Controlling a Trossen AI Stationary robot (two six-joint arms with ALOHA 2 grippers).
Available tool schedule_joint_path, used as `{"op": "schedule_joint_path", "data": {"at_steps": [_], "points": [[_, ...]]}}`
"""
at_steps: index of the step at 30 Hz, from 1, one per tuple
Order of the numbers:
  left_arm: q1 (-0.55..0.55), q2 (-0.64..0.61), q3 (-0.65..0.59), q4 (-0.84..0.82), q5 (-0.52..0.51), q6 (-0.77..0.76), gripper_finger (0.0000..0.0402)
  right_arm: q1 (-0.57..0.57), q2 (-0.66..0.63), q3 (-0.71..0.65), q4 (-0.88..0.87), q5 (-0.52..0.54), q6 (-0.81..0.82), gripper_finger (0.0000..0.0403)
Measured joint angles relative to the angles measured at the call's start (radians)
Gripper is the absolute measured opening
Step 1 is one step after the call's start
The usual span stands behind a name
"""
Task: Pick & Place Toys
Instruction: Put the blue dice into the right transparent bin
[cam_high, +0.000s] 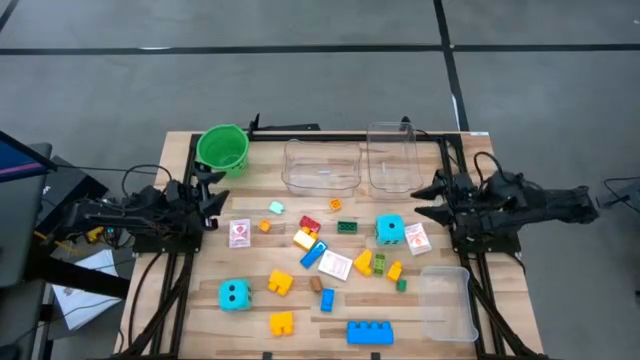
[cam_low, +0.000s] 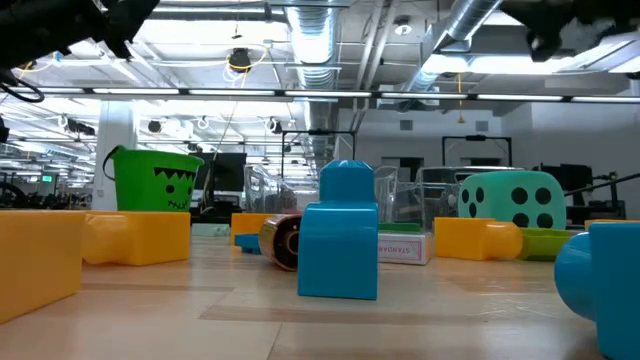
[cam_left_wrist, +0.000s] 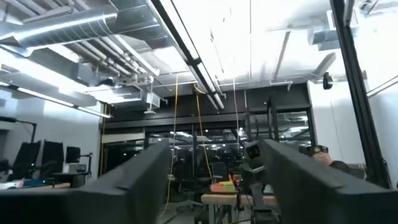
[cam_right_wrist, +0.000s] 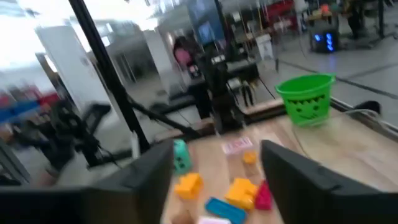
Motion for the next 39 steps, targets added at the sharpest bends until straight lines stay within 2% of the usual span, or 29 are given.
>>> {"op": "schedule_joint_path", "data": {"at_steps": [3,7,10,14,22,28,39], "points": [[0.0,0.0,0.0,0.009,-0.007,-0.008,0.0322,0.0,0.107,0.112,-0.137,0.0,-0.042,0.0303],[0.0,0.0,0.0,0.015,-0.007,-0.01,0.0374,0.0,0.245,0.237,-0.302,0.002,-0.08,0.0352],[0.0,0.001,0.0,0.015,-0.007,-0.01,0.0395,0.003,0.324,0.29,-0.361,-0.002,-0.126,0.0374],[-0.002,0.023,0.0,0.028,-0.007,0.001,0.0395,0.02,0.429,0.321,-0.39,-0.028,-0.178,0.0395],[-0.002,0.13,0.0,0.155,-0.007,0.072,0.0396,0.055,0.654,0.322,-0.523,-0.028,-0.118,0.0387],[-0.002,0.236,0.0,0.269,-0.005,0.091,0.0399,0.051,0.789,0.322,-0.539,-0.023,-0.115,0.0382],[-0.002,0.359,0.0,0.41,-0.006,0.091,0.04,0.004,0.897,0.322,-0.581,0.027,-0.164,0.0381]]}}
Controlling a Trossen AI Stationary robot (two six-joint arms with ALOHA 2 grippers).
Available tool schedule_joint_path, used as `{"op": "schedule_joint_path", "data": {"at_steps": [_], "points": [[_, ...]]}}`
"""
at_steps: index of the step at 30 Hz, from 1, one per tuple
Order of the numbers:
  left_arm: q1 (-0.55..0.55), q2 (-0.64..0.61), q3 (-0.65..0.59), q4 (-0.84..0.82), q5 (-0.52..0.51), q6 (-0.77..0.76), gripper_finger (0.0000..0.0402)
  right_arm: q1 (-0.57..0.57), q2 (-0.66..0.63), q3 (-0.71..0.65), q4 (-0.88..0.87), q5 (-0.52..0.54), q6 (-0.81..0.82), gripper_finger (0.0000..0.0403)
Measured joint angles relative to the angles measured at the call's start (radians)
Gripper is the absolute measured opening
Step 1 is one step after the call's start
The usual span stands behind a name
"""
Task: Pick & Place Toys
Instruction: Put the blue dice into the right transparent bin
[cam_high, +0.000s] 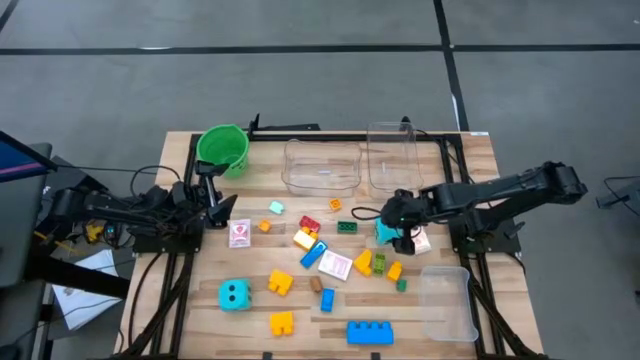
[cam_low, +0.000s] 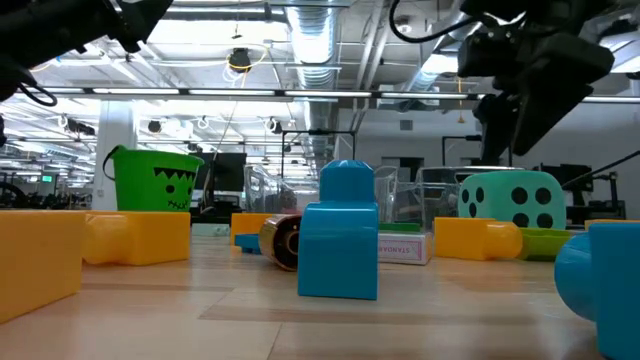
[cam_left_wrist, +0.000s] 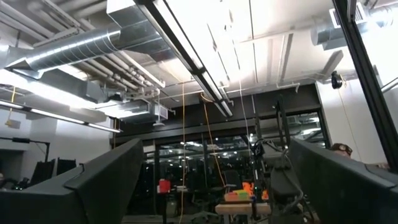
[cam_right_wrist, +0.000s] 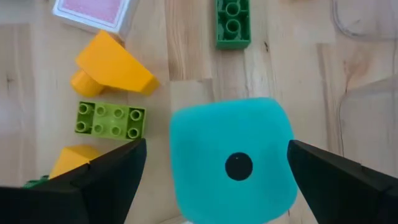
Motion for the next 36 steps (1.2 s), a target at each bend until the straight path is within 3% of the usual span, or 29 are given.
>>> {"op": "schedule_joint_path", "data": {"at_steps": [20,36], "points": [[0.0,0.006,0.0,0.007,-0.004,0.003,0.04,-0.018,0.003,-0.093,0.083,0.05,-0.035,0.0381],[0.0,0.006,0.0,0.006,-0.003,0.003,0.04,-0.017,-0.003,-0.039,0.031,0.025,-0.019,0.0381]]}}
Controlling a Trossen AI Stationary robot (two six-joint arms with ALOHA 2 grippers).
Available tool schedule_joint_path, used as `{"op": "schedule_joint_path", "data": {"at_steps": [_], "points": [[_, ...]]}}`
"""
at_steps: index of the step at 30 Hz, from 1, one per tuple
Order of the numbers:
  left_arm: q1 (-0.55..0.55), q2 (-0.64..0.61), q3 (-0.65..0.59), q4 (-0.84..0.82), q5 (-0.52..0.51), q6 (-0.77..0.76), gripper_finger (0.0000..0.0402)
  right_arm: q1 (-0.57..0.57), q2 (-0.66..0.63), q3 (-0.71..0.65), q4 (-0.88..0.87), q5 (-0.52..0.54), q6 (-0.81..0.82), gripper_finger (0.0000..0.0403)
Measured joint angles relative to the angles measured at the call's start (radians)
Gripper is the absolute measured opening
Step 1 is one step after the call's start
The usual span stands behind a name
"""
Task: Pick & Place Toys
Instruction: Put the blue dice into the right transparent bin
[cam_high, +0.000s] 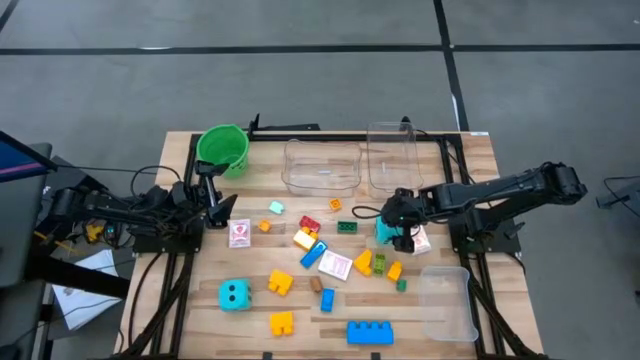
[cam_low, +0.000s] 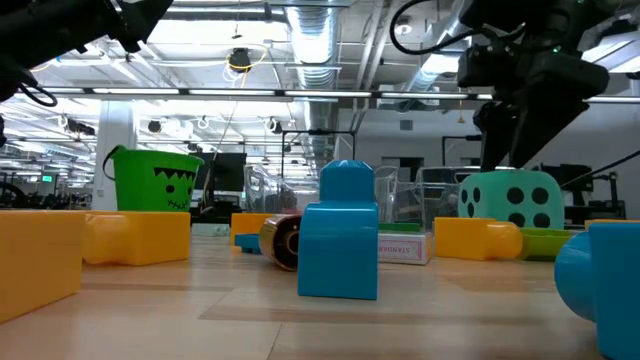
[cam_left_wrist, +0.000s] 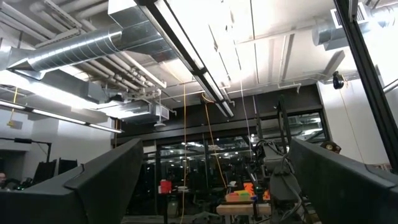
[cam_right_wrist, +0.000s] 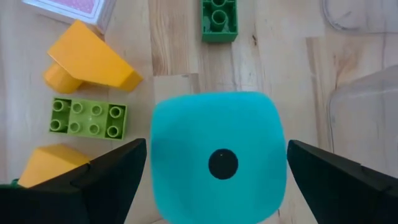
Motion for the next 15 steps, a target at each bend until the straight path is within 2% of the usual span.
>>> {"op": "schedule_joint_path", "data": {"at_steps": [5,15], "points": [[0.0,0.0,0.0,0.0,0.0,0.0,0.04,-0.001,0.003,-0.007,0.007,0.025,0.0,0.0381],[0.0,0.0,0.0,0.0,0.003,0.0,0.04,0.001,0.06,-0.005,0.026,0.005,0.001,0.0381]]}}
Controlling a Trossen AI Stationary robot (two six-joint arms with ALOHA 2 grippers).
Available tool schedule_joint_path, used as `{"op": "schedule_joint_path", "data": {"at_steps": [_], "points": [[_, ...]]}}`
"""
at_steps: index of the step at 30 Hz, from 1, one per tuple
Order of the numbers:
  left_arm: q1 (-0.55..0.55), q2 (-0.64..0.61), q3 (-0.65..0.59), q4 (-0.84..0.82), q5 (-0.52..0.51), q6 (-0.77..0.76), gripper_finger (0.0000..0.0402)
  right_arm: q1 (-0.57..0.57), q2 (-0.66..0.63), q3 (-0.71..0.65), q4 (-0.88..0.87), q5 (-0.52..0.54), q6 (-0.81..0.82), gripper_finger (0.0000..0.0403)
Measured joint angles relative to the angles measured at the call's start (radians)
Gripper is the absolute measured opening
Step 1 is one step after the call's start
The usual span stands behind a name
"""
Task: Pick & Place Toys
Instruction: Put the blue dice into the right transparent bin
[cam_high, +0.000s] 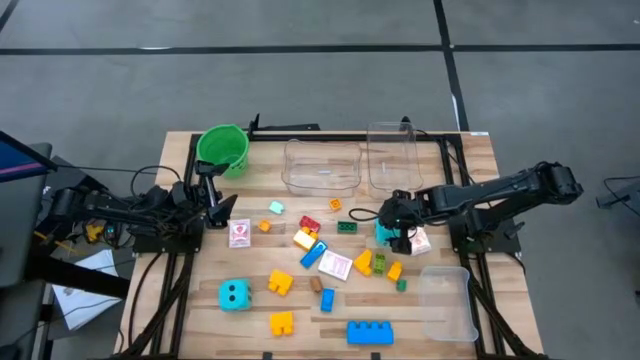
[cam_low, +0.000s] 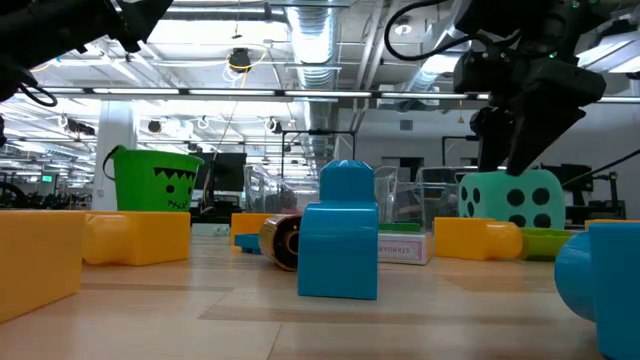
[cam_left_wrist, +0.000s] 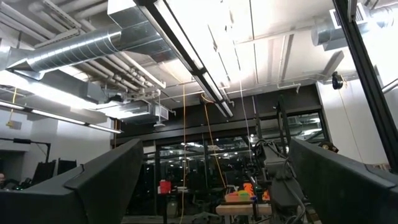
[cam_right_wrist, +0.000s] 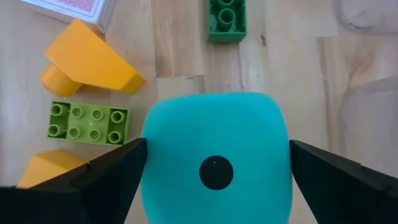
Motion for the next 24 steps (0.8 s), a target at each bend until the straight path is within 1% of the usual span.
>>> {"op": "schedule_joint_path", "data": {"at_steps": [8,18,24], "points": [[0.0,0.0,0.0,0.0,0.0,-0.002,0.04,0.0,0.0,-0.002,-0.009,-0.02,0.024,0.0381],[0.0,0.0,0.0,0.0,-0.001,-0.003,0.04,-0.003,-0.094,-0.008,-0.034,-0.005,0.038,0.0381],[0.0,0.0,0.0,0.001,-0.003,-0.004,0.04,-0.002,-0.081,-0.007,-0.057,-0.002,0.048,0.0381]]}}
